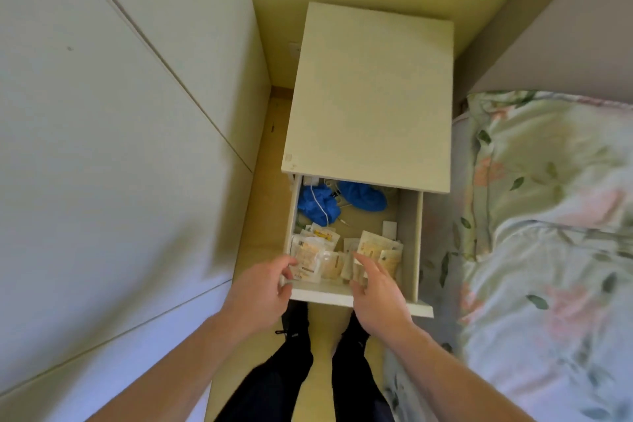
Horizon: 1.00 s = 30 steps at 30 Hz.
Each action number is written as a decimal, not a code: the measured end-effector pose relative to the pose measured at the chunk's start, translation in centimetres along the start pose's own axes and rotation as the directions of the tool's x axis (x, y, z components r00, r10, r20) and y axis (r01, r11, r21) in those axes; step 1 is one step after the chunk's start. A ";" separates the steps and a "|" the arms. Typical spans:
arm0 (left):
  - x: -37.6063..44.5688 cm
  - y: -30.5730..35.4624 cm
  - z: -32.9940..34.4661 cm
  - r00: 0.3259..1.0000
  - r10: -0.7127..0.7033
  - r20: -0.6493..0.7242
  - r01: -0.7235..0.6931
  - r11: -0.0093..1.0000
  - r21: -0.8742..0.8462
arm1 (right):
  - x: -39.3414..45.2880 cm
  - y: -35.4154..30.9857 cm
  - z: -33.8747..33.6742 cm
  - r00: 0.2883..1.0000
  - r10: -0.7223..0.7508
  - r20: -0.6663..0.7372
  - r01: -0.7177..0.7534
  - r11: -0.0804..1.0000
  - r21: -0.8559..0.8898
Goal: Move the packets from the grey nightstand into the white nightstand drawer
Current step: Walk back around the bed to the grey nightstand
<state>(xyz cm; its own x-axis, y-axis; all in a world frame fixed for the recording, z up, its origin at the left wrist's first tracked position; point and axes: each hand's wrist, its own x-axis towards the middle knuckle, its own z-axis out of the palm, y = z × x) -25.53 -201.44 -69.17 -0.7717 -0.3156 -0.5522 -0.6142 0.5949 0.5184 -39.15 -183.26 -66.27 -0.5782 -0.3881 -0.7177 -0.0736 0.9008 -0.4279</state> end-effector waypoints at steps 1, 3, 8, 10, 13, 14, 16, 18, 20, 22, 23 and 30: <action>-0.9 1.1 -0.9 1.000 0.017 0.000 -0.017 1.000 0.008 | -2.1 -0.2 -1.0 1.000 -0.004 -0.027 0.004 1.000 0.015; -3.0 3.4 -2.8 0.999 0.052 0.004 -0.052 0.998 0.018 | -6.3 -0.8 -2.9 0.996 -0.004 -0.094 0.010 0.998 0.065; -9.1 10.8 -6.8 0.972 0.220 0.085 -0.229 0.967 0.114 | -16.5 -0.8 -6.2 0.963 0.047 -0.265 0.020 0.969 0.245; -11.4 14.0 -7.7 0.944 0.304 0.128 -0.321 0.936 0.143 | -20.2 0.0 -6.8 0.940 0.090 -0.330 0.011 0.956 0.292; -14.9 18.6 -8.0 0.890 0.418 0.181 -0.448 0.876 0.179 | -25.9 2.0 -7.5 0.902 0.149 -0.405 -0.006 0.943 0.334; -16.0 20.0 -7.8 0.871 0.450 0.195 -0.484 0.854 0.192 | -27.9 2.9 -7.7 0.890 0.154 -0.430 0.000 0.942 0.337; -18.4 22.5 -6.9 0.823 0.521 0.227 -0.564 0.797 0.217 | -32.2 5.0 -7.6 0.850 0.188 -0.491 -0.001 0.934 0.357; -21.0 25.0 -5.6 0.759 0.603 0.248 -0.649 0.732 0.207 | -36.7 7.3 -7.2 0.811 0.242 -0.533 -0.015 0.919 0.394; -24.1 27.5 -3.9 0.673 0.687 0.274 -0.738 0.646 0.195 | -41.6 9.8 -6.1 0.760 0.303 -0.575 -0.034 0.902 0.431; -27.8 30.0 -2.0 0.586 0.756 0.292 -0.810 0.557 0.184 | -46.9 12.4 -4.5 0.711 0.354 -0.608 -0.029 0.878 0.478; -29.9 31.1 -0.9 0.542 0.788 0.292 -0.840 0.514 0.172 | -49.7 13.6 -3.5 0.685 0.381 -0.621 -0.033 0.868 0.496; -47.5 37.2 8.2 0.203 0.897 0.392 -0.979 0.173 0.110 | -71.4 21.7 7.5 0.437 0.574 -0.693 -0.048 0.784 0.619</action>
<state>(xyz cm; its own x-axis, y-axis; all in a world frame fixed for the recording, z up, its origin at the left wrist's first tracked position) -10.32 -158.27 -29.00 -0.6433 0.7594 0.0972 0.6670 0.4935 0.5581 6.60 -137.47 -28.40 -0.8576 0.4823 -0.1785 0.4732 0.6041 -0.6413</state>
